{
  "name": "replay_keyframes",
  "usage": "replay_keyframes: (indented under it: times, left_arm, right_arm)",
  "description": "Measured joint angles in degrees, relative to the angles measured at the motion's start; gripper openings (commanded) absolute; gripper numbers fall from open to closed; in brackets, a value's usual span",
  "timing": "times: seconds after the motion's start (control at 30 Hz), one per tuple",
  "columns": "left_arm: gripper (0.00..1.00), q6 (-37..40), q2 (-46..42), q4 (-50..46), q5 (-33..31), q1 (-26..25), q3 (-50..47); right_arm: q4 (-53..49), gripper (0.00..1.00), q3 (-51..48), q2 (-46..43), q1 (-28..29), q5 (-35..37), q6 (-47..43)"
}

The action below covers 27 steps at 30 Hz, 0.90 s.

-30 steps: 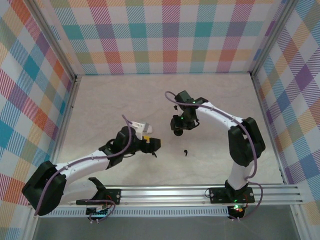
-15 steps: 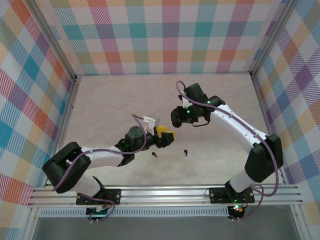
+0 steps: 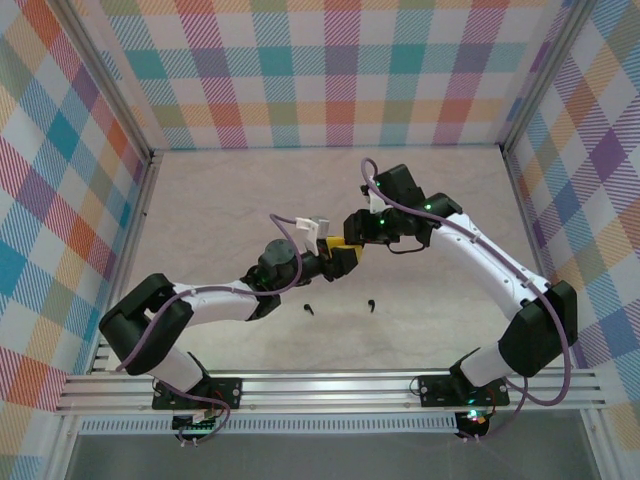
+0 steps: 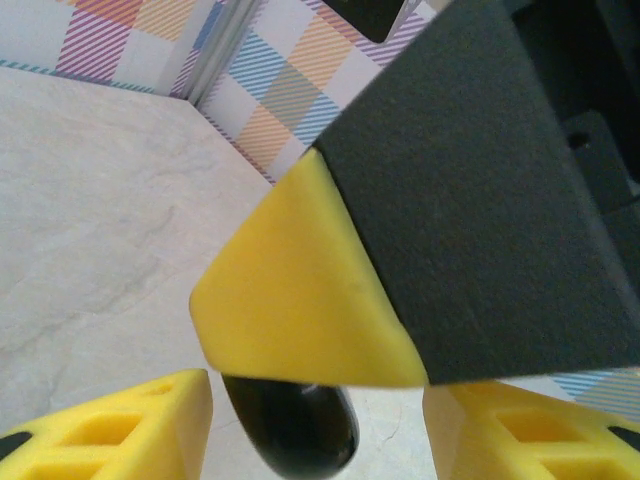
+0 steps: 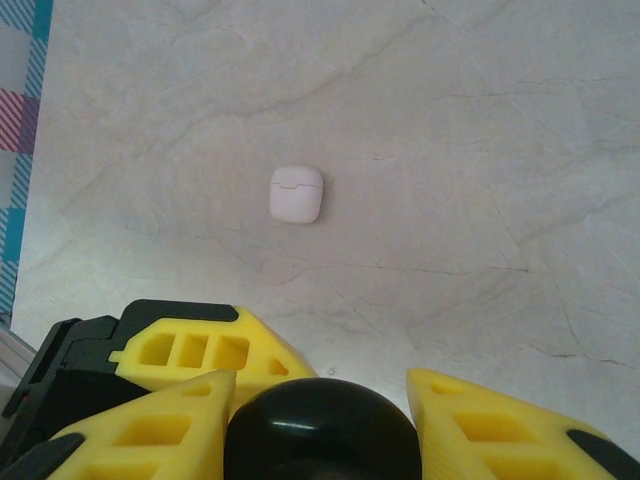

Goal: Insert the wireless bluetooth earbuds into the charging case

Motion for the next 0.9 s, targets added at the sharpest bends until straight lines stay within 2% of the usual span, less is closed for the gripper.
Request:
replay_keyframes:
  times: [0.1,0.27,0.37,0.43,0.57,0.7,0.9]
  left_arm:
    - [0.46,-0.39,1.03,0.31,0.02,0.0,0.96]
    - [0.19,-1.49,1.99,0.24,0.46,0.0,2.01]
    - [0.1,-1.33,1.99,0.11,0.48,0.0,2.19]
    - [0.07,-1.03,1.95,0.0,0.68,0.0,2.21]
    - [0.01,-0.52,0.72,-1.53,1.11,0.17,2.19]
    - [0.0,0.28,-2.16,-3.34,2.95,1.46,1.51]
    - [0.0,0.24,-6.1,-4.09,12.39,5.53,1.88]
  right_arm:
    - [0.0,0.41,0.0,-0.46,0.0,-0.59,0.02]
    - [0.17,0.42,0.0,-1.4,-0.15,-1.11,0.15]
    - [0.31,0.44,0.0,-1.7,-0.42,-0.96,0.22]
    - [0.07,0.52,0.0,-1.81,-0.42,-0.96,0.22]
    - [-1.14,0.61,0.7,-2.67,-0.61,-1.62,-0.37]
    - [-1.2,0.61,1.53,-6.93,-2.16,-3.3,-1.62]
    - [4.09,0.59,-0.98,-18.69,-5.14,-9.53,-6.12]
